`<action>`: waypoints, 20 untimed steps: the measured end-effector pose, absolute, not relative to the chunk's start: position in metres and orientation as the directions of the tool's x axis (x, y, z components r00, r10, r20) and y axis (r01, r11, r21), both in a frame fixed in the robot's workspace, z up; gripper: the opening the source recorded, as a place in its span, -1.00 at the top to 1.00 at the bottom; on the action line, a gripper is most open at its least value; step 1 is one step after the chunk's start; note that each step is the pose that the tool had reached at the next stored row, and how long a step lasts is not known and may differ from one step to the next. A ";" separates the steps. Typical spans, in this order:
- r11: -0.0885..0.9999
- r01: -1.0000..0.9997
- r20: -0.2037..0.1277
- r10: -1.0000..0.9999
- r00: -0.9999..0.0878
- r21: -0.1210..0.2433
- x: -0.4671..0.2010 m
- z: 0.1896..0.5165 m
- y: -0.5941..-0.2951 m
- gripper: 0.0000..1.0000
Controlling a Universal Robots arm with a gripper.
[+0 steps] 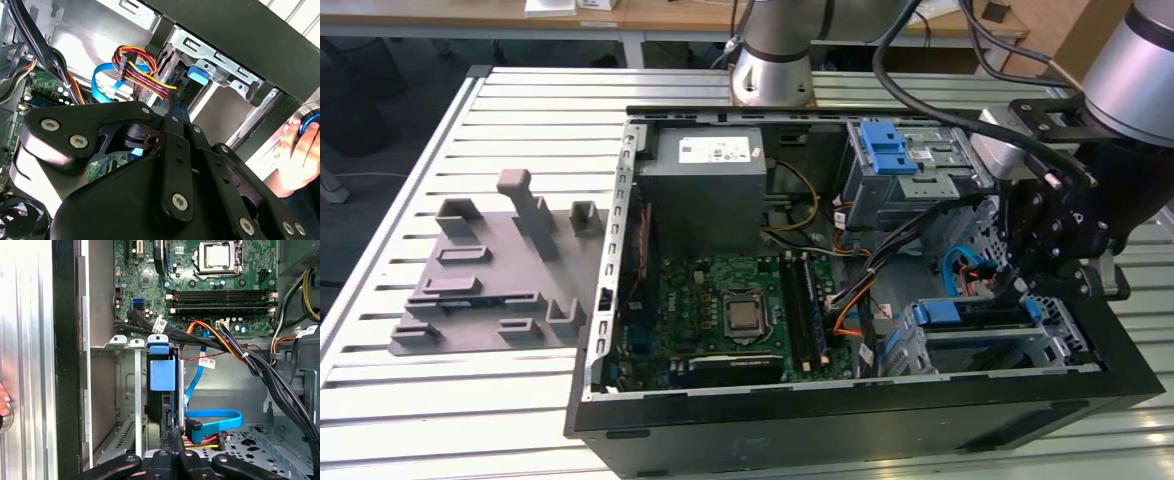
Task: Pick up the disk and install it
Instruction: 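Insert the first disk wire, then insert the second disk wire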
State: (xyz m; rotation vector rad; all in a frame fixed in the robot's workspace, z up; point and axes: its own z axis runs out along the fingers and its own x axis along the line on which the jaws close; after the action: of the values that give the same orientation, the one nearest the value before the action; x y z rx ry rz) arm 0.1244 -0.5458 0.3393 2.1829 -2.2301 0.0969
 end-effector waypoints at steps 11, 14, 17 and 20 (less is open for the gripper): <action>0.020 -0.999 0.055 -0.998 -0.022 -0.031 0.124 0.343 -0.546 0.79; 0.021 -0.999 0.055 -0.998 -0.022 -0.031 0.123 0.343 -0.546 0.79; 0.021 -0.999 0.055 -0.998 -0.022 -0.031 0.121 0.343 -0.546 0.79; 0.021 -0.999 0.054 -0.998 -0.022 -0.031 0.119 0.344 -0.546 0.79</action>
State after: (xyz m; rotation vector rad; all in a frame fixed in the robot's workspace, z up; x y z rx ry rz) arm 0.1186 -0.5460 0.3436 2.1847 -2.2321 0.0929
